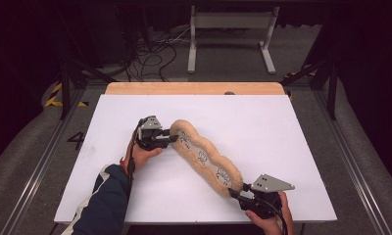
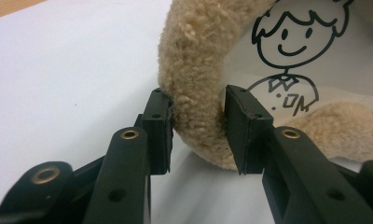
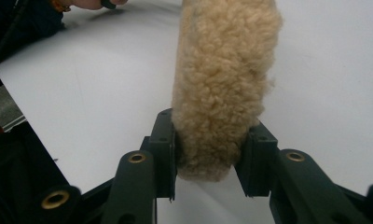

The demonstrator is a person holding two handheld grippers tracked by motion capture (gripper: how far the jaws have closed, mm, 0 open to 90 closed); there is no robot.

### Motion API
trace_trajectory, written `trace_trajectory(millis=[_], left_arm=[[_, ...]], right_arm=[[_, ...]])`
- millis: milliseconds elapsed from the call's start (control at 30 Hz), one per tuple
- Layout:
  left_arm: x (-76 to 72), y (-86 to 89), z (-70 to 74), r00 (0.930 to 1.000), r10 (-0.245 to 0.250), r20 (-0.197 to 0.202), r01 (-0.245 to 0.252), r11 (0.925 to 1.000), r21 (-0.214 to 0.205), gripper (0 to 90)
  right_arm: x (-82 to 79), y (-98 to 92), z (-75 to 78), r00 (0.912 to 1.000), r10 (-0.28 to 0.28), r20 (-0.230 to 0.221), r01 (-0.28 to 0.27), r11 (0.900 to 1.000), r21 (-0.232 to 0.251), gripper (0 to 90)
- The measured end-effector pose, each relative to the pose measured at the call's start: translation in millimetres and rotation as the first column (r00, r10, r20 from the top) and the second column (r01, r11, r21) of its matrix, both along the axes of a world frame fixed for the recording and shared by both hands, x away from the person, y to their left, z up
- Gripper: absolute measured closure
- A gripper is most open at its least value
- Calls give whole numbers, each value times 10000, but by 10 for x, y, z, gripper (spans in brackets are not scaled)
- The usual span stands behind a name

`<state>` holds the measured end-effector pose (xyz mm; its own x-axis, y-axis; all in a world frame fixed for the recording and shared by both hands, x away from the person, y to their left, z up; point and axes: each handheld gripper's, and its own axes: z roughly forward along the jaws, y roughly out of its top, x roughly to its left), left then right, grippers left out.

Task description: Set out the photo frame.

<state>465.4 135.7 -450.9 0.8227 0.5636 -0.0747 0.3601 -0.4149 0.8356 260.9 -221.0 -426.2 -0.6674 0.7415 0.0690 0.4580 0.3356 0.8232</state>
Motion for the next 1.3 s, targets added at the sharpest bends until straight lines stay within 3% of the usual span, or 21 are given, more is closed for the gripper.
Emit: trace_trajectory(millis=[400,567,733,833,1200,1300], left_arm=[[-342,174,9,9973,693,227,-698,9974,201,610],[-502,240,0,9956,932,130,-934,9954,196,604],[-611,297,14,9953,964,78,-966,9952,167,598],[-690,363,28,9964,846,57,-846,9964,-97,593],[-715,373,23,9965,759,343,-770,9965,319,549],[-714,379,64,9914,998,848,-1037,9937,431,487]], right_arm=[[190,-110,-7,9992,-410,-31,410,9992,1,624],[266,-134,-5,9988,-455,200,459,9987,-203,625],[310,-153,-14,9984,-516,230,520,9985,-179,623],[336,-158,-21,9977,-618,295,625,9977,-243,619],[300,-217,-11,9967,-645,493,647,9979,-41,526],[279,-230,-4,9964,-613,577,613,9981,6,575]])
